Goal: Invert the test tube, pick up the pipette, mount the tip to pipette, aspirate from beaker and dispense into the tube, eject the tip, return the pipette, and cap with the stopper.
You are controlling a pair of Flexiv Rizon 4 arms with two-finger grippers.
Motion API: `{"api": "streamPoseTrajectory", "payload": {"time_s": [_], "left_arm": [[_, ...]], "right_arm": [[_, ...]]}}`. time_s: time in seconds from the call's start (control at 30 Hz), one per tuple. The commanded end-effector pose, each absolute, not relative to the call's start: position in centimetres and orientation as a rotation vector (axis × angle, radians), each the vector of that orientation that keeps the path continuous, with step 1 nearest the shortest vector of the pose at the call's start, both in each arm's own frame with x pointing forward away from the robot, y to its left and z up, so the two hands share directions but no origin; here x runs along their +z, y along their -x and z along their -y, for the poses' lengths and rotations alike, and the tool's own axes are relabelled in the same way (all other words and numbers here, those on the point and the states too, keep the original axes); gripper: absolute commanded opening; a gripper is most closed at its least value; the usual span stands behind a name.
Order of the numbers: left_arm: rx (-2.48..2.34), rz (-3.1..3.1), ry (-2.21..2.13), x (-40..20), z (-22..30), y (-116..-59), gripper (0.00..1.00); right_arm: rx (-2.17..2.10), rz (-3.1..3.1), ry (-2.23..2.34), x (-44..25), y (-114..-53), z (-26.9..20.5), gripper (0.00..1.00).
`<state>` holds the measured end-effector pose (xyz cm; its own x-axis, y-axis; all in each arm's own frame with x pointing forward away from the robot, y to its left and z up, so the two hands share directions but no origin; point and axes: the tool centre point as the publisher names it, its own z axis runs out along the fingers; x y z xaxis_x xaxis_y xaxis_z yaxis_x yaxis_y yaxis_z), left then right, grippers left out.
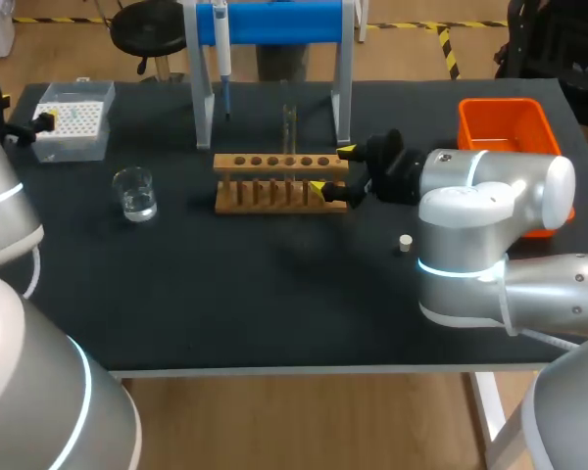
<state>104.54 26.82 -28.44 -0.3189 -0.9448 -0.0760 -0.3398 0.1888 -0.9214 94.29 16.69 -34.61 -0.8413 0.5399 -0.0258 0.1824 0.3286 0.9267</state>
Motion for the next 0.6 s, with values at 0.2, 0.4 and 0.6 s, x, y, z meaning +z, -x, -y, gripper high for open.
{"api": "streamPoseTrajectory", "payload": {"time_s": [0.2,0.4,0.6], "left_arm": [[-1.099,-1.758,1.261,-31.1,-25.9,-110.0,1.0],[-1.074,-1.744,1.318,-32.7,-25.5,-110.9,1.0],[-1.047,-1.711,1.371,-33.7,-25.2,-111.1,1.0]], "right_arm": [[1.517,-2.266,-0.645,-34.6,-94.2,-16.7,1.0],[1.517,-2.266,-0.645,-34.6,-94.2,-16.7,1.0],[1.517,-2.266,-0.645,-34.6,-94.2,-16.7,1.0]]}}
